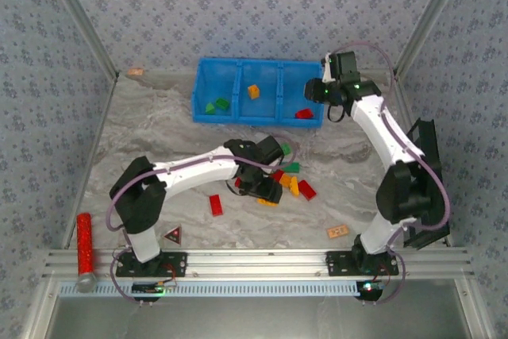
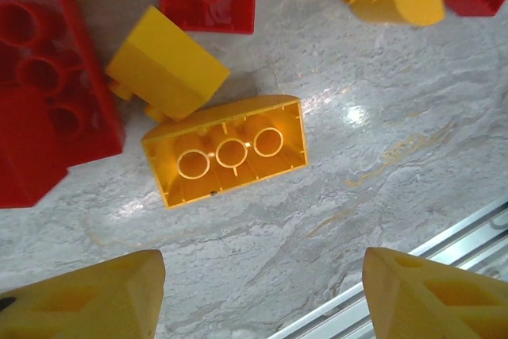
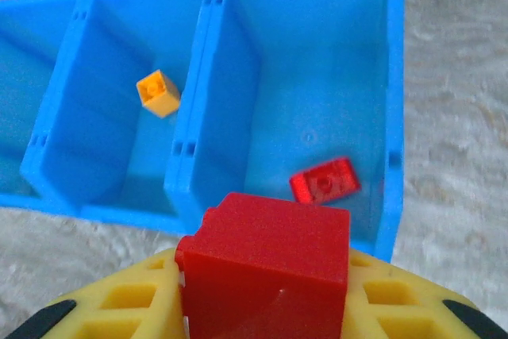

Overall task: Sort the legos into containers by color
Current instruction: Place the lego in the container.

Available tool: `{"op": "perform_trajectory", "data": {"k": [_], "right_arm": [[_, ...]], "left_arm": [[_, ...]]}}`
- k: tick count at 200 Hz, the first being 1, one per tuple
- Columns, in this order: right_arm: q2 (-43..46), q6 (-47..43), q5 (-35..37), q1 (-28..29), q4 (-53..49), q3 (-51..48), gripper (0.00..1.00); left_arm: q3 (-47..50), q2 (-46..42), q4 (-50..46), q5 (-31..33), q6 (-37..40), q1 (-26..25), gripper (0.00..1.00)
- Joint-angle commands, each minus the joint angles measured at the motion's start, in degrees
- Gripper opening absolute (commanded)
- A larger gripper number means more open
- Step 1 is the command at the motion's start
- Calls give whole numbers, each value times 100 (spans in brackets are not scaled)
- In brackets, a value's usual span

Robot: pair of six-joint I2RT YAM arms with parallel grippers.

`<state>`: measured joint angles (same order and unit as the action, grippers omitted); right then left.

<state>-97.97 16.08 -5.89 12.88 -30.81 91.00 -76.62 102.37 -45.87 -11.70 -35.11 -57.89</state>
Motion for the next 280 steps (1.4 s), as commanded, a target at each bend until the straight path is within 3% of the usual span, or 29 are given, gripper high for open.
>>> {"op": "perform_trajectory", "data": {"k": [1, 51, 151, 230, 280], "right_arm": [[-550, -424, -281, -110, 147, 534, 31], [-1329, -596, -394, -153, 231, 945, 31], [-2019, -854, -315, 19, 171, 1025, 38], [-1848, -887, -410, 70, 118, 837, 55], [-1383, -799, -501, 77, 249, 453, 54]], "left_arm": [[-232, 322, 2, 175, -184, -95, 67], [-468, 675, -192, 450, -225, -126, 67], [-681, 1140, -336, 485, -189, -119, 68], [-715, 1341, -465, 523, -173, -119, 68], [-718, 1323, -573, 685, -247, -118, 65]]}}
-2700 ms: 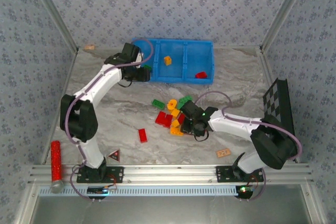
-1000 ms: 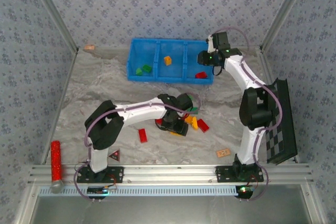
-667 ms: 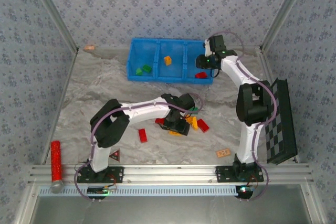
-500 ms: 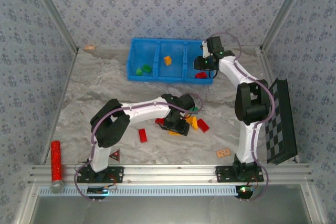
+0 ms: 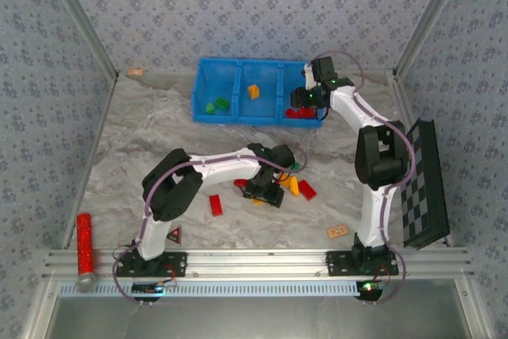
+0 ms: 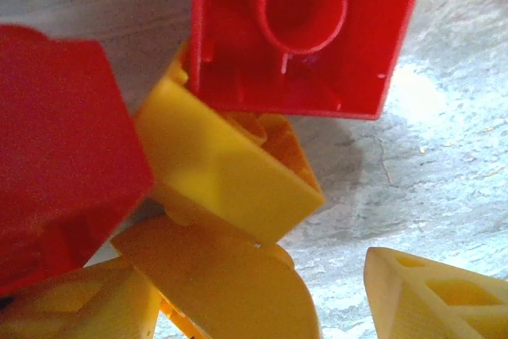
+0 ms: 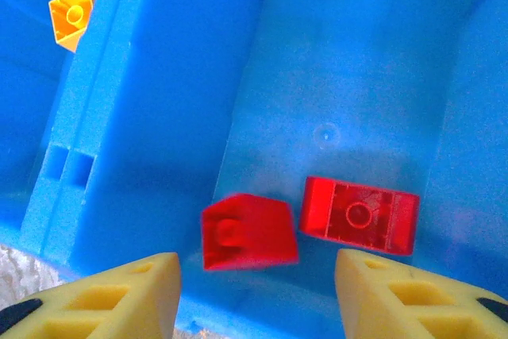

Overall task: Sort the legos into containers by color
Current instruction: Place the lego in the container, then pick up the lego from the middle-left of the table, then place the lego in the container.

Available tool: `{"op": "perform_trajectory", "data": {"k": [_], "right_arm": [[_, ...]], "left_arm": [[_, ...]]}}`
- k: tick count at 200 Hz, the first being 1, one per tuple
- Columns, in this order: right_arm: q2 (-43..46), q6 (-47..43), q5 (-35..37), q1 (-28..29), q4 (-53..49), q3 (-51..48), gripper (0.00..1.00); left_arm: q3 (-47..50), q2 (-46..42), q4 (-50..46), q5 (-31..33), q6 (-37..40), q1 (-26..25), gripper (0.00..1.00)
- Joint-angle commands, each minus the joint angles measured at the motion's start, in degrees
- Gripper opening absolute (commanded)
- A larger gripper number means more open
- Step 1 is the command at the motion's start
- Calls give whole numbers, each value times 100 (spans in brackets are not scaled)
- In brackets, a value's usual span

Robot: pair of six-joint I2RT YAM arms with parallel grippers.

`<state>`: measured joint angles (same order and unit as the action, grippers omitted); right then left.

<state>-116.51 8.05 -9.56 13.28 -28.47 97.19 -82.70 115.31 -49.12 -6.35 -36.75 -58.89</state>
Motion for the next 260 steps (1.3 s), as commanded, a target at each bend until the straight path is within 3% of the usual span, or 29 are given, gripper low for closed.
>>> {"op": "perform_trajectory", "data": {"k": [1, 44, 98, 145, 191, 260], "right_arm": [[484, 3, -134, 36, 16, -174, 54], [1034, 27, -227, 25, -46, -562, 54], [2148, 249, -257, 16, -323, -1728, 60], [3258, 692, -559, 81, -567, -3352, 60], [4207, 981, -708, 446, -544, -4894, 61], [4553, 1413, -629, 938, -370, -5646, 63]], "left_arm": [[-108, 24, -247, 155, -89, -17, 65], [63, -120, -188, 206, -169, 9, 51], [289, -371, 50, -6, -148, 156, 34], [-34, -720, 20, -187, 173, 504, 28], [-966, -923, -71, -338, 557, 1210, 26], [-2639, -145, 252, -390, 1068, 2057, 25]]}}
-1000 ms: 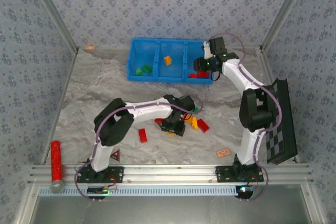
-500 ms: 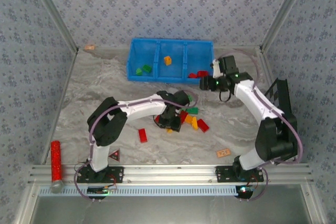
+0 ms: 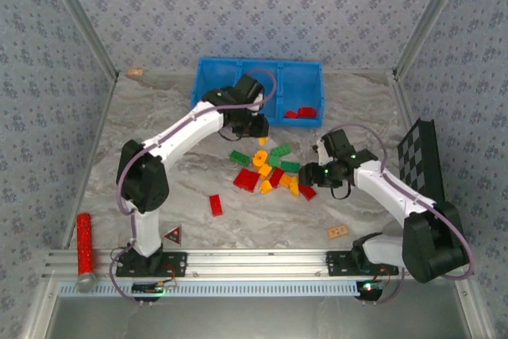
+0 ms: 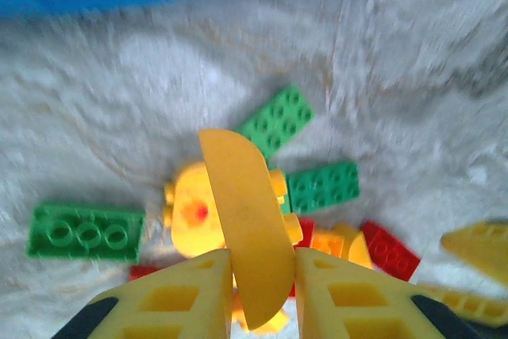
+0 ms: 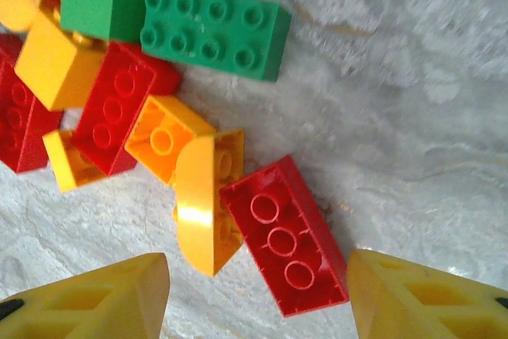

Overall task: Sort the legos into containers by color
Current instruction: Place the lego in the container.

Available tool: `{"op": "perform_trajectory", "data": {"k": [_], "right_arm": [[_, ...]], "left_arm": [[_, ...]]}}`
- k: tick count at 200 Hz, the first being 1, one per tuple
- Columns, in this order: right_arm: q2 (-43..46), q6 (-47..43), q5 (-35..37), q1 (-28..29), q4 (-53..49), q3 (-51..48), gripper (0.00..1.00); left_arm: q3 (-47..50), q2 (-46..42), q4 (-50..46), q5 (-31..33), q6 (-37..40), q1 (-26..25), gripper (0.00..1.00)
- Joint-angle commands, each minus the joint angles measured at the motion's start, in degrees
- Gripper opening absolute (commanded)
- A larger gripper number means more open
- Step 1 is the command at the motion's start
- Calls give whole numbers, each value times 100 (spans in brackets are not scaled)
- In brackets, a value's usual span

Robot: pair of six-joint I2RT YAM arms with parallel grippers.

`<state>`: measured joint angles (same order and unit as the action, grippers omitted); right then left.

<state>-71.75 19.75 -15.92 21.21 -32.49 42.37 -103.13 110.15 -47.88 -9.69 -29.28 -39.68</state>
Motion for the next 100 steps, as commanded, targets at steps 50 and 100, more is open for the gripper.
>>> {"op": "perform_trajectory", "data": {"k": [50, 100], "right_arm": [[102, 397, 221, 199, 22, -255, 63], [61, 455, 232, 191, 41, -238, 63]], "left_arm": [[-2006, 1347, 235, 106, 440, 498, 23], [-3239, 2353, 52, 130, 370, 754, 23]]}}
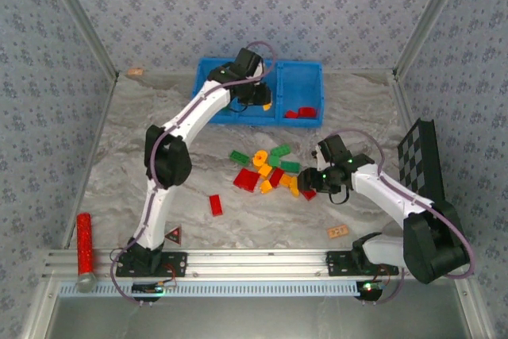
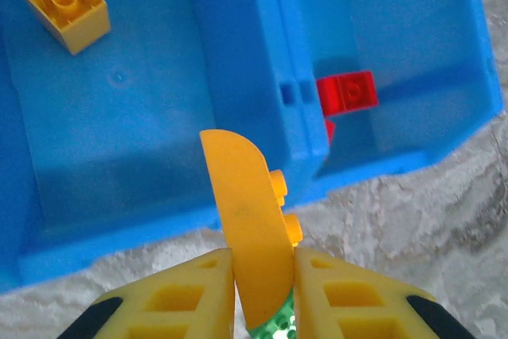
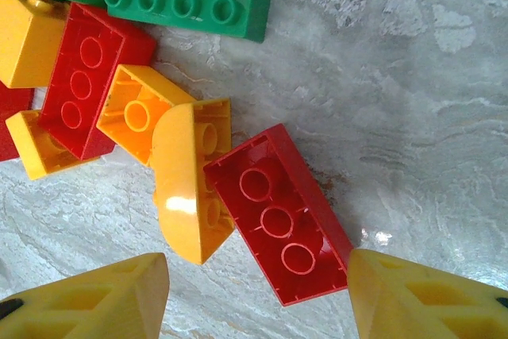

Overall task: Sort the legos into containers by color
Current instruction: Place the lego in the container, then pick up the lego from the bottom-center of the table.

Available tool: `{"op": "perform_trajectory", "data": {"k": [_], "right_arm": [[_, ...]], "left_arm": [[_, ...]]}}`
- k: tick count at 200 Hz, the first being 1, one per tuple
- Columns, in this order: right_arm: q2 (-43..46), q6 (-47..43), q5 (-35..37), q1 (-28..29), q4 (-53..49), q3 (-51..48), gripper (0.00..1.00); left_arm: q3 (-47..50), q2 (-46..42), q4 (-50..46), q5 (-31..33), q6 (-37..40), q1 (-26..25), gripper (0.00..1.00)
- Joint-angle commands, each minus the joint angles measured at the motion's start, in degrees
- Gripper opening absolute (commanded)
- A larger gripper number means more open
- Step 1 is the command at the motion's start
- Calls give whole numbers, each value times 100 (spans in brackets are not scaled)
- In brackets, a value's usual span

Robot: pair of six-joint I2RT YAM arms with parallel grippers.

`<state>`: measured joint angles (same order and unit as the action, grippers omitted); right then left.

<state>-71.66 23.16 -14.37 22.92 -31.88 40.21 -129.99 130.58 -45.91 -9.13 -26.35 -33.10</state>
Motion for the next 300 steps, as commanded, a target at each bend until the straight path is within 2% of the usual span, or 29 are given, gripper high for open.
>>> {"op": "perform_trajectory", "data": {"k": [1, 82, 131, 185, 224, 254, 300], "right_arm": [[50, 117, 76, 20, -20, -22, 63], [-197, -135, 47, 39, 6, -89, 64], [-507, -162, 390, 140, -37, -110, 63], [-888, -204, 835, 496, -131, -30, 60], [-1074, -163, 900, 636, -29, 0, 53], [-1062, -145, 915, 684, -51, 57, 40], [-869, -161, 874, 705, -223, 176, 30]], "left_arm": [[-566, 332, -150, 71, 77, 99, 23], [-747, 965, -194, 16, -2, 212, 23], [-747, 1066, -189, -63, -33, 208, 24], [-746, 1066, -225, -81, -2, 209, 27], [-738, 1033, -273, -142, 33, 209, 36], [-738, 888, -366, -164, 144, 199, 41], [-394, 208, -773, -5, 545, 113, 46]]}}
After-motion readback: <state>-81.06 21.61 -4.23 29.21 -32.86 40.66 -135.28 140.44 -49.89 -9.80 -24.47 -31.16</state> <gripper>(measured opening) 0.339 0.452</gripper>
